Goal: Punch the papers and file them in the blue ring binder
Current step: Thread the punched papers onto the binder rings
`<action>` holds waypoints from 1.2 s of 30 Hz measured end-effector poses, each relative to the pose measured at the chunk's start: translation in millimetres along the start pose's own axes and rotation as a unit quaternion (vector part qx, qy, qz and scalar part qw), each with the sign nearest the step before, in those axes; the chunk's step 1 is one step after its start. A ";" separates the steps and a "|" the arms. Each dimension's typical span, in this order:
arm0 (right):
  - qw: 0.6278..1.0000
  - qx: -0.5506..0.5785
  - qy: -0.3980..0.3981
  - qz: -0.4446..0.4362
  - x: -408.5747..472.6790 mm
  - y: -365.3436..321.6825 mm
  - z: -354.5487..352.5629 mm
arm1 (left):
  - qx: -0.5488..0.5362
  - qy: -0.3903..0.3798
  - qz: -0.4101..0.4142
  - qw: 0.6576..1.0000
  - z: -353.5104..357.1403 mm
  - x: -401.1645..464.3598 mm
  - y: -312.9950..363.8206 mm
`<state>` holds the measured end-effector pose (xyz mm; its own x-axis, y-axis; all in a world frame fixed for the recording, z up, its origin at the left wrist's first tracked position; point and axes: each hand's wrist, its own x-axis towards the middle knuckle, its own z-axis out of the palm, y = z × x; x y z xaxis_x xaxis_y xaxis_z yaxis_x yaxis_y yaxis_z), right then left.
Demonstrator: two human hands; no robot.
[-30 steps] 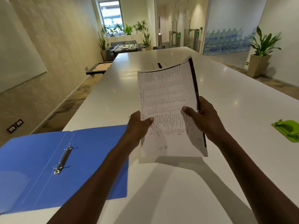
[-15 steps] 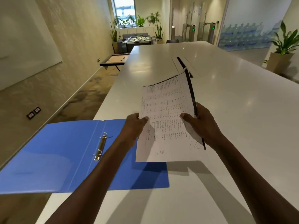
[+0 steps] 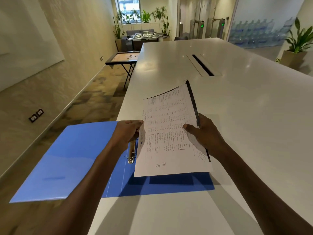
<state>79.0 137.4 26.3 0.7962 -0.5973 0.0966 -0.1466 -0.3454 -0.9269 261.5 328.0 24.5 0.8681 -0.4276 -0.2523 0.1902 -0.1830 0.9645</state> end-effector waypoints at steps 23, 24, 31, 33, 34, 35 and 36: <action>0.997 -0.049 -0.004 0.053 5.3 4.3 35.5 | 0.333 0.080 0.096 0.935 -12.8 31.7 -15.1; 0.997 -0.047 -0.006 0.053 4.8 3.8 37.0 | 0.347 0.083 0.098 0.929 -13.2 30.3 -14.9; 0.997 -0.057 -0.011 0.044 2.3 -2.4 44.7 | 0.404 0.097 0.113 0.902 -16.4 26.4 -14.0; 0.997 -0.063 -0.010 0.043 1.1 -3.7 44.2 | 0.411 0.091 0.112 0.900 -16.7 26.6 -13.3; 0.997 -0.063 -0.010 0.043 0.3 -4.2 44.0 | 0.413 0.091 0.111 0.899 -16.8 26.9 -12.9; 0.997 -0.061 -0.011 0.043 -0.4 -4.5 44.0 | 0.415 0.092 0.110 0.898 -17.0 27.1 -12.6; 0.997 -0.059 -0.011 0.043 -1.3 -4.6 44.4 | 0.415 0.095 0.108 0.898 -17.4 27.3 -12.3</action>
<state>104.7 171.9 14.3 0.7907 -0.6122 0.0091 -0.2818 -0.3770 -0.8823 290.7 334.0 7.1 0.9213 -0.3877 0.0280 -0.3312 -0.7453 0.5787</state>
